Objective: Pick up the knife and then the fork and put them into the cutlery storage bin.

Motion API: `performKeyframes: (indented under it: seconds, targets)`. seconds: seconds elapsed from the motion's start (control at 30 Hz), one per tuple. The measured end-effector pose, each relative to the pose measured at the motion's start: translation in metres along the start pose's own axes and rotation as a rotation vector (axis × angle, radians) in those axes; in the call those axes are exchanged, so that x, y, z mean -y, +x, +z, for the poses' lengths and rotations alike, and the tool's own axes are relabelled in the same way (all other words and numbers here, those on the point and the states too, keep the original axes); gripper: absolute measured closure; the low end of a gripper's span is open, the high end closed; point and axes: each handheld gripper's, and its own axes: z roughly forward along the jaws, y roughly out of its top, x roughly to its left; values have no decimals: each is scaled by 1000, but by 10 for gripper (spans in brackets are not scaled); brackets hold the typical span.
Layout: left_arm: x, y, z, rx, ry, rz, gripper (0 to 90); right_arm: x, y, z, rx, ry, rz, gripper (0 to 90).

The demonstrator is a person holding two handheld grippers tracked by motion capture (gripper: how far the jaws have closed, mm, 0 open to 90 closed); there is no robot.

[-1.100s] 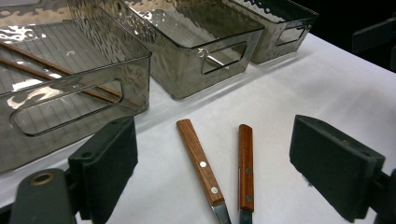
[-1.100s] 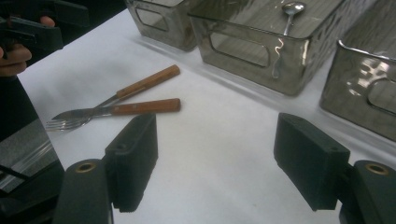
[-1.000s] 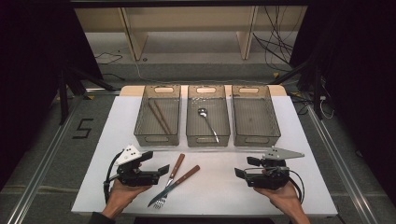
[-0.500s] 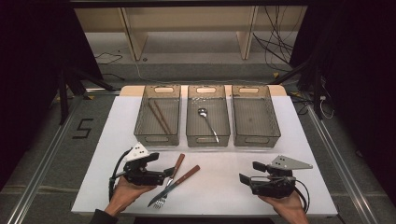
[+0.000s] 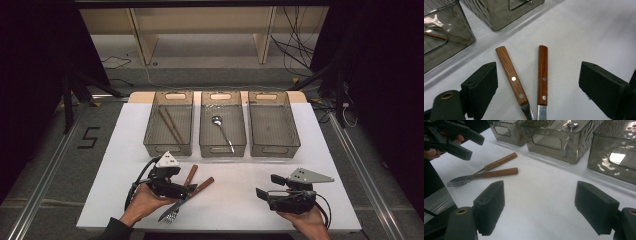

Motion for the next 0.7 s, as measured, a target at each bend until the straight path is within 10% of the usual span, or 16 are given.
performKeyframes:
  seconds: [0.7]
  targets:
    - [-19,-20,28,-7,275,137,287,0,2,1,-5,5,-6,244]
